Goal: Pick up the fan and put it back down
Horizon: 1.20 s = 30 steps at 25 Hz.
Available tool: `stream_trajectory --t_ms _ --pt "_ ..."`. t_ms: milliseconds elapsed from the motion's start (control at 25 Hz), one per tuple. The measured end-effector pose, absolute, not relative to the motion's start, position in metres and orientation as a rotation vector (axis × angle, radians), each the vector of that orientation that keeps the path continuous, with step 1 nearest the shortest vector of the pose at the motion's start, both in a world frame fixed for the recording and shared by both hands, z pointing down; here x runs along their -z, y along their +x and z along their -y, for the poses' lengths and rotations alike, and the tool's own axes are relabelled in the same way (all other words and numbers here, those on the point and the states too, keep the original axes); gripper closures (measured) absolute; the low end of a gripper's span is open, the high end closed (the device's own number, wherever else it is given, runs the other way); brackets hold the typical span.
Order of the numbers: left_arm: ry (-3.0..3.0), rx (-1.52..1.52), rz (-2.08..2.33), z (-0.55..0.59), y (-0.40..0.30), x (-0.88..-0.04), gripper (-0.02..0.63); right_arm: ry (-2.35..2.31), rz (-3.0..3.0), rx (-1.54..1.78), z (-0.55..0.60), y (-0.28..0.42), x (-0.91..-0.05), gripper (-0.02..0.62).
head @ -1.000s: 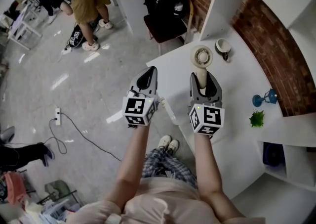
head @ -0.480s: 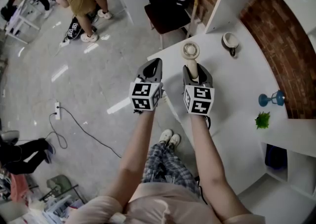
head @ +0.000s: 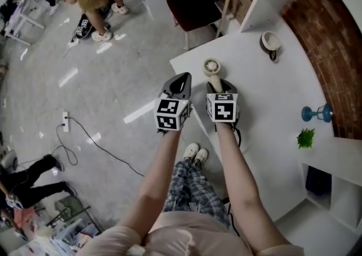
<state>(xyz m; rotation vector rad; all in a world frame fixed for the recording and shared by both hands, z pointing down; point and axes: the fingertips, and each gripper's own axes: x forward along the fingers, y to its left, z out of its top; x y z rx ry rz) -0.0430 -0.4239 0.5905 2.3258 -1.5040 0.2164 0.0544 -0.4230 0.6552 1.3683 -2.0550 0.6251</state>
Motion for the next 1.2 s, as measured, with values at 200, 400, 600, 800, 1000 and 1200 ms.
stream_trajectory --t_ms 200,400,600,800,1000,1200 --pt "2.312 -0.243 1.515 0.420 -0.046 -0.594 0.578 1.293 1.982 -0.655 0.416 0.054 -0.668 0.385" --pt "2.315 -0.242 1.535 0.419 -0.051 -0.589 0.578 1.293 2.016 -0.690 0.415 0.054 -0.663 0.293" --pt "2.324 -0.241 1.541 0.413 -0.053 -0.584 0.578 1.303 2.054 -0.774 0.407 0.055 -0.654 0.139" --pt "2.315 -0.245 1.537 0.407 -0.051 -0.583 0.578 1.298 2.079 -0.797 0.401 0.056 -0.648 0.127" --pt "2.336 -0.223 1.539 0.399 -0.051 -0.566 0.578 1.366 2.170 -0.743 0.397 0.070 -0.611 0.167" --pt "2.385 -0.166 1.546 0.387 -0.055 -0.525 0.578 1.510 2.303 -0.606 0.392 0.099 -0.544 0.337"
